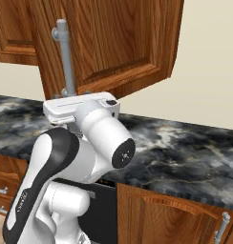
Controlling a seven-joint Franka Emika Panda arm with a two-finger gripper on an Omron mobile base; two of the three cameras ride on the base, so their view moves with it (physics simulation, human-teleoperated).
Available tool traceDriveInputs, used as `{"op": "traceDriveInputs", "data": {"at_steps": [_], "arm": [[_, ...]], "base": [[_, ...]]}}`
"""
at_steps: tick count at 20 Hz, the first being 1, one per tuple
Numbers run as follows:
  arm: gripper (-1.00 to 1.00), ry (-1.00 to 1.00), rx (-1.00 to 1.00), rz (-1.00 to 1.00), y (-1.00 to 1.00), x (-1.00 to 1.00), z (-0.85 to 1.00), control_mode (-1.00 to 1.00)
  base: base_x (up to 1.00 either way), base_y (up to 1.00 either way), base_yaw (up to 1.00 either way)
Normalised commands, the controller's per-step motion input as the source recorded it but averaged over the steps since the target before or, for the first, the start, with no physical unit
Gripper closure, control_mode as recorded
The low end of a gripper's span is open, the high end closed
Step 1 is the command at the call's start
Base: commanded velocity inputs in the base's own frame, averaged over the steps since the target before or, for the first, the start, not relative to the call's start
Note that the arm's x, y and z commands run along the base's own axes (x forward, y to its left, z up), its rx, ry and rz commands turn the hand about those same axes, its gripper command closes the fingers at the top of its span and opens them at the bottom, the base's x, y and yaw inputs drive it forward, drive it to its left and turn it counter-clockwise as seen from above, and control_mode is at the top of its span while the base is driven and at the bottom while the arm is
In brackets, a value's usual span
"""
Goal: Pick up the bar soap and sponge from the sink, and place them back in the cabinet, and close the cabinet door.
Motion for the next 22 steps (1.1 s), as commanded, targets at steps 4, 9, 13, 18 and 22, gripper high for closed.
{"op": "traceDriveInputs", "data": {"at_steps": [4, 9, 13, 18, 22], "arm": [[-1.0, -0.1, 0.0, -0.04, 0.24, 0.33, 0.0, -1.0], [-1.0, -0.08, 0.0, -0.04, 0.24, 0.36, 0.0, -1.0], [-1.0, -0.01, 0.0, -0.04, 0.26, 0.34, 0.0, -1.0], [-1.0, 0.0, 0.0, -0.05, 0.31, 0.32, 0.0, -1.0], [-1.0, 0.0, 0.0, -0.06, 0.32, 0.32, 0.0, -1.0]], "base": [[0.0, 0.0, 0.0], [0.0, 0.0, 0.0], [0.0, 0.0, 0.0], [0.0, 0.0, 0.0], [0.0, 0.0, 0.0]]}}
